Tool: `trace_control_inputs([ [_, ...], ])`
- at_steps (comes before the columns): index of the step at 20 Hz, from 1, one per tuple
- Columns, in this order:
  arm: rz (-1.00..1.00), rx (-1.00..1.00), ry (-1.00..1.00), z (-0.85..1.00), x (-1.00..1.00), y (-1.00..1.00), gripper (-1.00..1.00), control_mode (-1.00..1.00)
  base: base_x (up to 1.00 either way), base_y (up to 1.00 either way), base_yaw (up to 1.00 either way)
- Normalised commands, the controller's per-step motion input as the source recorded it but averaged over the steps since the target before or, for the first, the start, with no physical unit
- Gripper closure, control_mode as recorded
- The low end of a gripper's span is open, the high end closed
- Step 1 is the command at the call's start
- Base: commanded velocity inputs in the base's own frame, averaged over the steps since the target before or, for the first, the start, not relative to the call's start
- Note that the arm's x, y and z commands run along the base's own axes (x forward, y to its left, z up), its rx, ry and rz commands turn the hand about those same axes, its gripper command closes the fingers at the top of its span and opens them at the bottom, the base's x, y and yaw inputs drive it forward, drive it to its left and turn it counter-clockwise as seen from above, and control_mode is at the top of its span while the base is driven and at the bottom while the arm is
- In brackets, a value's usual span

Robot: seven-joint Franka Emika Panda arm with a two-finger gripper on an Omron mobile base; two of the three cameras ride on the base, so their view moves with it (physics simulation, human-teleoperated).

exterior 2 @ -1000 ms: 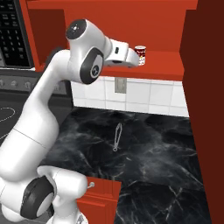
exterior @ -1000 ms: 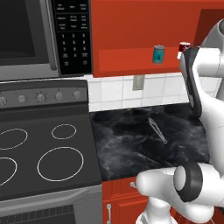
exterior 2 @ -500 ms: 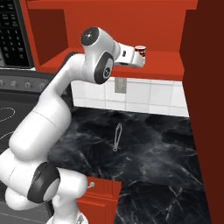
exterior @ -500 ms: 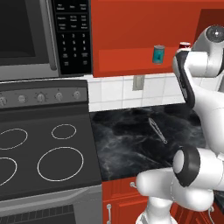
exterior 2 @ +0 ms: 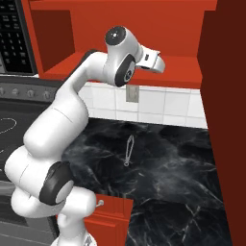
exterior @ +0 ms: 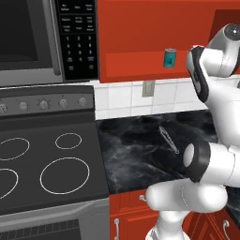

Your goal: Restock the canned food cabinet by taking the new fresh canned food from the counter and placing it in the cabinet. Then, take the old canned food from the cabinet and place it on the counter.

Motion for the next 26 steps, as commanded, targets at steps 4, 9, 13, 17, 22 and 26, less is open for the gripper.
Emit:
trace_control_inputs([
  [4,0.02,0.0,0.0,0.0,0.36,0.0,-1.0,-1.0,0.0,0.0,0.0],
  [9,0.0,0.0,0.0,0.0,0.35,0.0,-1.0,-1.0,0.0,0.0,0.0],
  [13,0.0,0.0,0.0,-0.01,0.3,0.0,-1.0,-1.0,0.0,0.0,0.0],
  [17,0.0,0.0,0.0,-0.07,0.33,0.0,-1.0,-1.0,0.0,0.0,0.0],
  [22,0.0,0.0,0.0,-0.14,0.21,-0.12,-1.0,-1.0,0.0,0.0,0.0],
  [26,0.0,0.0,0.0,-0.08,0.27,-0.07,-1.0,-1.0,0.0,0.0,0.0],
])
